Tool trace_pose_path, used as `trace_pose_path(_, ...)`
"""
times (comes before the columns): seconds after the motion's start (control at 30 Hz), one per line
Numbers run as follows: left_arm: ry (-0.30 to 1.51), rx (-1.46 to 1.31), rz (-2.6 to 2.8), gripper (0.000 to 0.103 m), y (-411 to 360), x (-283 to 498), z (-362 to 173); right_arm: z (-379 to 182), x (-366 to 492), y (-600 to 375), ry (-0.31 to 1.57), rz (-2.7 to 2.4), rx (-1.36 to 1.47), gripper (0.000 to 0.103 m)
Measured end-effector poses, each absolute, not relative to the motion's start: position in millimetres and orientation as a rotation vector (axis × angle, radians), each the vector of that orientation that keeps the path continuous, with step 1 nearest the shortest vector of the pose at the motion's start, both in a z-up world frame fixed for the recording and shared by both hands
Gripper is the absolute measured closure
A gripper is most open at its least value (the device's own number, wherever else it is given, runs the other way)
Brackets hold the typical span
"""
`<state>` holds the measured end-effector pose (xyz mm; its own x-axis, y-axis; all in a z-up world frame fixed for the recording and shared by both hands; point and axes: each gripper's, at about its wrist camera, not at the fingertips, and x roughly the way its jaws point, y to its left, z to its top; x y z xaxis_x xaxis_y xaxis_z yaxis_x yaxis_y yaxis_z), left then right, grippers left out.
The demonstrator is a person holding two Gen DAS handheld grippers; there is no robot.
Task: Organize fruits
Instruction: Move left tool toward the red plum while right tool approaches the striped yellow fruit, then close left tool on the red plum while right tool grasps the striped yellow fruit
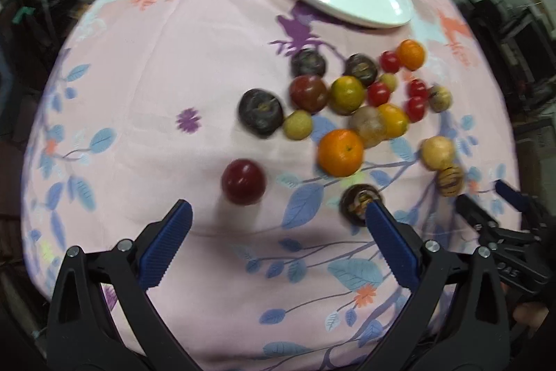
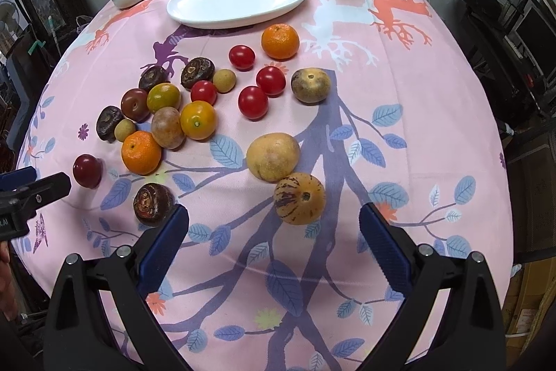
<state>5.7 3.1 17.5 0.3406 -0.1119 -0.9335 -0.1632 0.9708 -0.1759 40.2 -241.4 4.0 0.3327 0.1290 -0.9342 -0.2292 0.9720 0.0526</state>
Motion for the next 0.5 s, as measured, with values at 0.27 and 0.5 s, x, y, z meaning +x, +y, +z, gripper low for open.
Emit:
trace_pose_path(0.27, 1.183, -0.132, -0.034, 0.002, 28, -2, 2, -4, 37, -243, 1.207, 0.252, -0.149, 0.004)
trace_pose_path(0.5, 1.250, -0.124, -0.025, 0.005, 14, -1, -29, -12, 40, -239, 1.226, 0.267, -0.162, 0.004)
